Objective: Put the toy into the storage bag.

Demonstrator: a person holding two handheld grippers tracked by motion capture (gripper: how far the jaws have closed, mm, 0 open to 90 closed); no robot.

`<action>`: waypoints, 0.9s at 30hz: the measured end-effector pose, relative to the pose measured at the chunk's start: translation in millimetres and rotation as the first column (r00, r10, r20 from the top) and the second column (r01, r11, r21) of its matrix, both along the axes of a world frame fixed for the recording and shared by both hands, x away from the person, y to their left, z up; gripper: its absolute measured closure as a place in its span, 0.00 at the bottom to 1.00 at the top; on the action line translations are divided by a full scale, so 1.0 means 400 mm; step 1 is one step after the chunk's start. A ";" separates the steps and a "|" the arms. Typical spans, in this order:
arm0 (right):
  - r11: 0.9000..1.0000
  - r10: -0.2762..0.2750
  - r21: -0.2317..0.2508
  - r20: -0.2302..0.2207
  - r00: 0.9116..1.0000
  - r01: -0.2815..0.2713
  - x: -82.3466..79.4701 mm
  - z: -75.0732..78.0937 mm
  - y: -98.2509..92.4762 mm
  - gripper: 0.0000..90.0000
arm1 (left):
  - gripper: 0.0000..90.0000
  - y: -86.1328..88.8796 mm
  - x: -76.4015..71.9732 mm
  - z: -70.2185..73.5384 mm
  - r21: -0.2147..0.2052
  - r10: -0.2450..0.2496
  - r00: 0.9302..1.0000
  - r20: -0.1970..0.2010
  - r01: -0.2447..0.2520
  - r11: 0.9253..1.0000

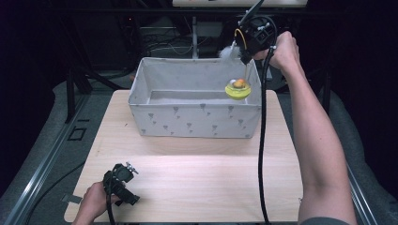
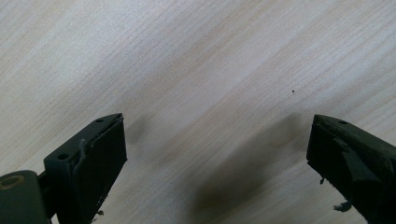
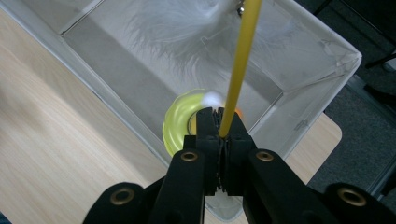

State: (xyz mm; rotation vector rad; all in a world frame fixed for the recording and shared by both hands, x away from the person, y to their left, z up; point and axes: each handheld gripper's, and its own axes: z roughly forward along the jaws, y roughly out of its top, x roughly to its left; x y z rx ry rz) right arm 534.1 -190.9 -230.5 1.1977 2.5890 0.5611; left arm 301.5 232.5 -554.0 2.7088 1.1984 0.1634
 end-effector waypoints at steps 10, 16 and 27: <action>1.000 0.007 -0.006 0.004 1.000 -0.007 0.015 -0.059 0.003 0.98 | 0.06 -0.001 -0.001 0.000 -0.001 0.000 1.000 -0.001 0.000 1.000; 1.000 0.007 -0.003 -0.008 1.000 -0.007 0.026 -0.095 -0.003 0.98 | 0.06 -0.001 -0.001 0.000 -0.002 0.000 1.000 -0.001 0.000 1.000; 1.000 0.010 0.002 -0.054 0.998 -0.010 0.038 -0.162 -0.016 0.98 | 0.06 -0.001 -0.001 -0.001 -0.003 0.001 1.000 -0.003 -0.001 1.000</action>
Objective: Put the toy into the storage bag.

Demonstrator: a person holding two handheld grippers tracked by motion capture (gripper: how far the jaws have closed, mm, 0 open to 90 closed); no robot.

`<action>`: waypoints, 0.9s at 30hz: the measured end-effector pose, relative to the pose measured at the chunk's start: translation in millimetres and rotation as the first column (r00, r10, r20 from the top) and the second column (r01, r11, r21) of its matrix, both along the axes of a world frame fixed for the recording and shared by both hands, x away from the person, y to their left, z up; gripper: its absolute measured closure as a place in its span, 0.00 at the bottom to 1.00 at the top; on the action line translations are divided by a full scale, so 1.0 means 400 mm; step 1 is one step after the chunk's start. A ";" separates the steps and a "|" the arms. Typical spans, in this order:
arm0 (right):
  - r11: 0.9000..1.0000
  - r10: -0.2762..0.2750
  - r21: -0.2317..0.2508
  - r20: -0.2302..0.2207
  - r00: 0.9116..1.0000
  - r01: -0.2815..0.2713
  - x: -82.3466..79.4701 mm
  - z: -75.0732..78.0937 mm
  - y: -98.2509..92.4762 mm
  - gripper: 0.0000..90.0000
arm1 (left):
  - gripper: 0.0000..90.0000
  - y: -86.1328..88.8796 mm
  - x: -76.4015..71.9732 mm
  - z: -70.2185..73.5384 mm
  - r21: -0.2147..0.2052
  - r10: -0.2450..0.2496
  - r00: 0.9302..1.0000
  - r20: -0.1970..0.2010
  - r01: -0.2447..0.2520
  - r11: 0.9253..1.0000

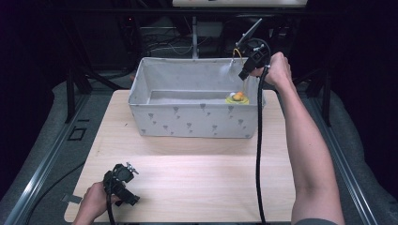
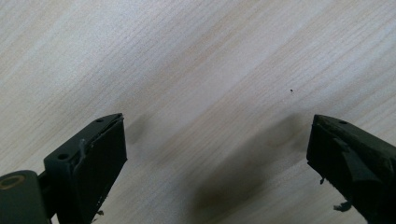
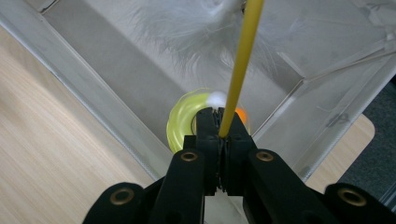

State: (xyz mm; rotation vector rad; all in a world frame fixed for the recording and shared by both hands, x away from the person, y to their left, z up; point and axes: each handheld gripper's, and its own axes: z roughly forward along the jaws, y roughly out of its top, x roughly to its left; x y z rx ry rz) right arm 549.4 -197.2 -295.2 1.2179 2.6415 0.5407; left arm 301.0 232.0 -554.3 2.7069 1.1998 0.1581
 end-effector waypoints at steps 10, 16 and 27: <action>1.000 -0.002 0.019 -0.033 0.999 0.003 -0.005 -0.052 -0.029 0.98 | 0.06 -0.002 0.000 0.000 0.006 -0.004 1.000 -0.001 0.004 1.000; 1.000 -0.011 0.026 -0.058 0.998 0.012 -0.008 -0.084 -0.042 0.98 | 0.06 -0.001 0.000 -0.001 0.005 0.000 1.000 0.000 0.000 1.000; 1.000 -0.013 0.020 -0.089 0.996 0.015 -0.014 -0.125 -0.054 0.98 | 0.06 -0.002 0.000 -0.001 0.006 -0.002 1.000 -0.001 0.002 1.000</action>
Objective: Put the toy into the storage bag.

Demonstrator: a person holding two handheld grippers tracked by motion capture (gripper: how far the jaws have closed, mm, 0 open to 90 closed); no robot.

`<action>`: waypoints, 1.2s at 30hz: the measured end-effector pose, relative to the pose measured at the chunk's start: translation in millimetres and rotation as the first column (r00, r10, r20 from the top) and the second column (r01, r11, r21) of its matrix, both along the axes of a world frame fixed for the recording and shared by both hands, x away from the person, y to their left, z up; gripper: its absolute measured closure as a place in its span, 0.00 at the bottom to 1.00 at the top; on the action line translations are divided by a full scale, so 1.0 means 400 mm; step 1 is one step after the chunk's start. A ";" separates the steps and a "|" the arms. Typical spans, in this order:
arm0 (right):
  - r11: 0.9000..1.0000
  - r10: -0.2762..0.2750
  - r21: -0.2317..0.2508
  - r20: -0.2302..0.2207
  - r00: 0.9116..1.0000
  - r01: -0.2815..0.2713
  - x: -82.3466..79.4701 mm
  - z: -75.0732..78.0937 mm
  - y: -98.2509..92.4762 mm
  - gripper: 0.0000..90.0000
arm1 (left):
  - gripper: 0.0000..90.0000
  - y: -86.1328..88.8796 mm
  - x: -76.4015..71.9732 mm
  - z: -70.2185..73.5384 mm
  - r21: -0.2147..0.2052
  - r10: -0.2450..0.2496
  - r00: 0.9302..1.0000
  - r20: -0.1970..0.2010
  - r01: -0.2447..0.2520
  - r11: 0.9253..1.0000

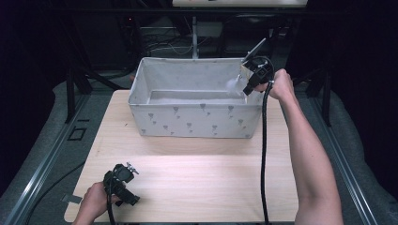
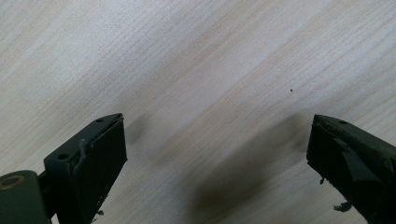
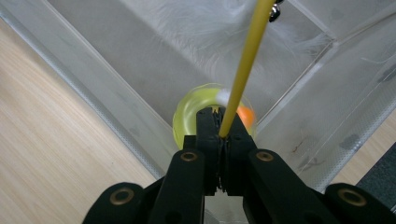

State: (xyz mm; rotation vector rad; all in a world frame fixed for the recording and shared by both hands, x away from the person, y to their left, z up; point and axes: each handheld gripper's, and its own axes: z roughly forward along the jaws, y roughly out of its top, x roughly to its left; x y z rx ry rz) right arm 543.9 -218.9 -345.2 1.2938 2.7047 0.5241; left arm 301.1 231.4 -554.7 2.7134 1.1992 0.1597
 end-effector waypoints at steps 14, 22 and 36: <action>0.999 0.001 -0.044 -0.037 0.999 -0.003 -0.003 -0.033 -0.002 0.98 | 0.06 0.000 0.000 0.000 0.002 -0.004 1.000 0.000 0.004 1.000; 0.999 -0.008 -0.045 -0.067 0.998 0.005 0.002 -0.055 -0.006 0.98 | 0.06 -0.001 0.000 -0.001 -0.001 -0.002 1.000 -0.004 0.002 1.000; 0.998 -0.026 -0.054 -0.089 0.996 0.021 0.010 -0.081 -0.003 0.98 | 0.06 0.000 0.000 -0.001 0.002 -0.005 1.000 -0.004 0.005 1.000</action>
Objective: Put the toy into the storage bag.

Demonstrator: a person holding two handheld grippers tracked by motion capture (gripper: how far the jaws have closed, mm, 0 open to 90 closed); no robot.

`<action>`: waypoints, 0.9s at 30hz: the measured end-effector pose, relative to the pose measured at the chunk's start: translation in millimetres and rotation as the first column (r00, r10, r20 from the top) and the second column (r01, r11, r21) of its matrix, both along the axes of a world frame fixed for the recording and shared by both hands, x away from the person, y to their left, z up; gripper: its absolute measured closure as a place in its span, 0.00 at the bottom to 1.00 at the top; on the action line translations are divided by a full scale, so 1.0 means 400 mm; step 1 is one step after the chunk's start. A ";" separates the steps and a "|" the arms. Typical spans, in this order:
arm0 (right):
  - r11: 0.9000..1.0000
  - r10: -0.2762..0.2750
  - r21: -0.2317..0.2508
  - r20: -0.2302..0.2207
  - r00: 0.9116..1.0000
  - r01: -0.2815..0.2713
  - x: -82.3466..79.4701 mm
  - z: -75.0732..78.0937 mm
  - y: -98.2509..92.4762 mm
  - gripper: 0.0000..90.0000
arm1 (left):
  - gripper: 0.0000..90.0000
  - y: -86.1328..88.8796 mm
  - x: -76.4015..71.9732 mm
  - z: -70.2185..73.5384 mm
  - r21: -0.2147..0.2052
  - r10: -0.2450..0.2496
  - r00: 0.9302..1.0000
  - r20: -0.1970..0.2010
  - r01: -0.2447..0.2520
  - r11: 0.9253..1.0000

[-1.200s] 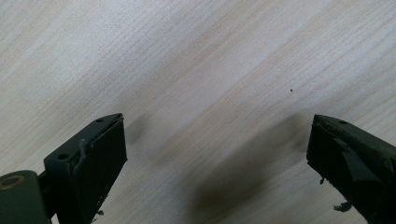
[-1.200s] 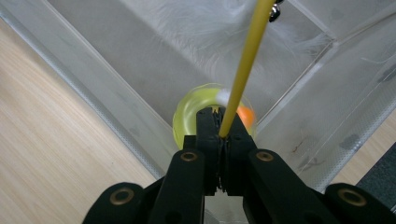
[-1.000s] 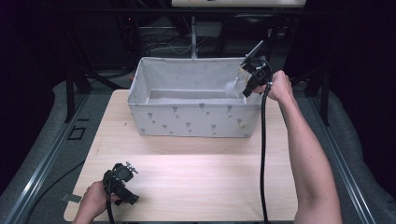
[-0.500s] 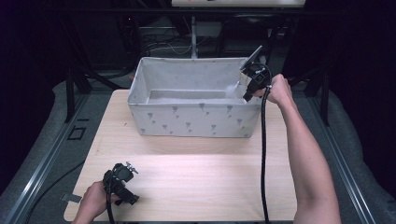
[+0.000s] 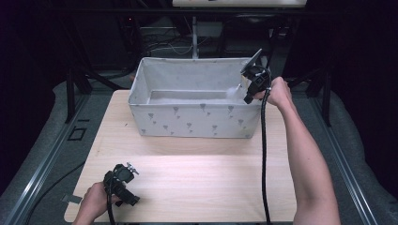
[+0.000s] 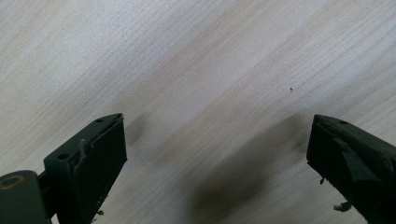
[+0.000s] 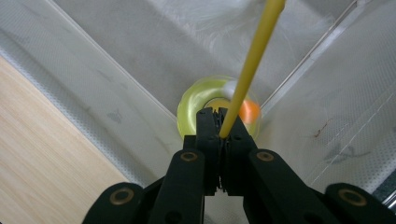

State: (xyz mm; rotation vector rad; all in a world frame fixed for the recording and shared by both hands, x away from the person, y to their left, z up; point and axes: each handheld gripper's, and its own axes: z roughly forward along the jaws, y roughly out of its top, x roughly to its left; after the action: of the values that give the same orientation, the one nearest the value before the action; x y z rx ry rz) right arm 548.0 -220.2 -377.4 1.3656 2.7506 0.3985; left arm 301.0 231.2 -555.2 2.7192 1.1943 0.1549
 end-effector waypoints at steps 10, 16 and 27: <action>1.000 -0.031 0.006 -0.015 0.999 0.031 0.010 -0.016 -0.013 0.98 | 0.06 0.000 0.000 0.000 0.000 0.000 1.000 -0.001 0.000 1.000; 0.999 -0.048 -0.008 -0.028 0.998 0.048 0.014 -0.030 -0.014 0.98 | 0.06 0.000 0.000 -0.001 -0.001 -0.001 1.000 -0.003 0.001 1.000; 0.997 -0.078 0.007 -0.025 0.997 0.078 0.014 -0.021 -0.018 0.88 | 0.06 -0.002 0.000 0.000 -0.002 -0.001 1.000 -0.003 0.001 1.000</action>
State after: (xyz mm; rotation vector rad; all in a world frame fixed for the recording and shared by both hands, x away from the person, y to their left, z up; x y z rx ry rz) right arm 553.6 -227.2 -386.0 1.4841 2.7073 0.3910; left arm 300.9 230.6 -555.1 2.7192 1.1924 0.1493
